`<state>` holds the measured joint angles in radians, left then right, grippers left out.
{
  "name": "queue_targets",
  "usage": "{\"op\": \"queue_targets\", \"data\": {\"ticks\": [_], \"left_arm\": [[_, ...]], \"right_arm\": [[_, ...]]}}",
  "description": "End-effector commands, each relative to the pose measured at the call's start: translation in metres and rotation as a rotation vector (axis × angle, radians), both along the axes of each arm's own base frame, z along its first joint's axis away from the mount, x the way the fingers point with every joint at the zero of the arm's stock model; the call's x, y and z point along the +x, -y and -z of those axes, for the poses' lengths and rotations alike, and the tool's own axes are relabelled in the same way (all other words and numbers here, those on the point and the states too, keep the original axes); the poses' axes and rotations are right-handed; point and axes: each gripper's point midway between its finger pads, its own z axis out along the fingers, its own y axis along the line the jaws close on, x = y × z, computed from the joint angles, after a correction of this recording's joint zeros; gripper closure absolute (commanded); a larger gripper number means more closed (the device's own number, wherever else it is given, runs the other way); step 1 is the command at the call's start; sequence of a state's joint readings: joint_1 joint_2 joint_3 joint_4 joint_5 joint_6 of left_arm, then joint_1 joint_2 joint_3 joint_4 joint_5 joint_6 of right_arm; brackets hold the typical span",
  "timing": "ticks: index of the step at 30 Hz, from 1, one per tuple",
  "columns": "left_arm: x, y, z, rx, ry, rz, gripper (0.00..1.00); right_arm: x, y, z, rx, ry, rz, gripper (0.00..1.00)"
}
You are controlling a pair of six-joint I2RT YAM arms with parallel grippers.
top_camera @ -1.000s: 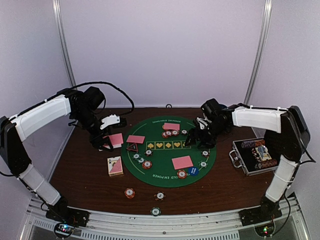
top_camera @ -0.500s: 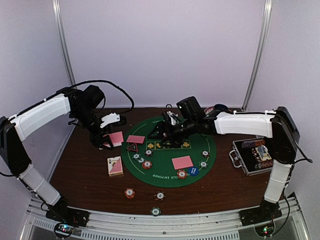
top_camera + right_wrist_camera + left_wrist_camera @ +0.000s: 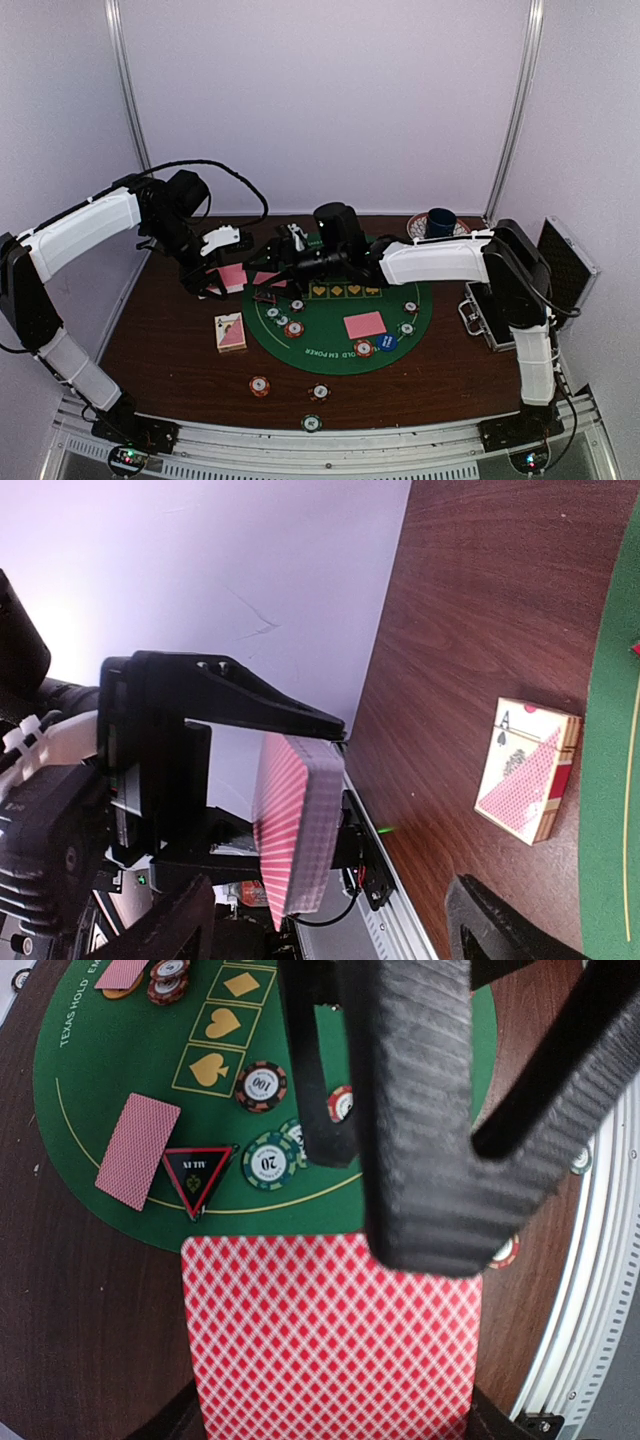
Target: Distribute texas hold em gaming equipment
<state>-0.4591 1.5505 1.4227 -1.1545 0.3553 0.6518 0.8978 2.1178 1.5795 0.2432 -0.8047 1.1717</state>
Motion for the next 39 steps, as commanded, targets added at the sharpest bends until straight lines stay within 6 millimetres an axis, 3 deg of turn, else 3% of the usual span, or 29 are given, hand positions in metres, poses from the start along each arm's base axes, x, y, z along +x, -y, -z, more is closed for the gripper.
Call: {"op": "queue_targets", "data": {"ticks": [1,19,31,39], "left_arm": [[0.003,0.004,-0.010,-0.029,0.016,-0.003,1.00],[0.003,0.005,-0.014,-0.040,0.021,0.002,1.00],[0.002,0.004,-0.016,-0.041,0.032,0.005,1.00],[0.002,0.004,-0.017,-0.041,0.033,0.005,1.00]], "right_arm": [[-0.002,-0.016,-0.022,0.102,-0.003,-0.029,0.17],[-0.007,-0.054,0.000,0.110,-0.072,-0.102,0.26],[0.002,-0.027,0.028,0.020,-0.086,-0.061,0.40],[0.005,-0.012,0.009,0.046,-0.053,-0.050,0.47]]}}
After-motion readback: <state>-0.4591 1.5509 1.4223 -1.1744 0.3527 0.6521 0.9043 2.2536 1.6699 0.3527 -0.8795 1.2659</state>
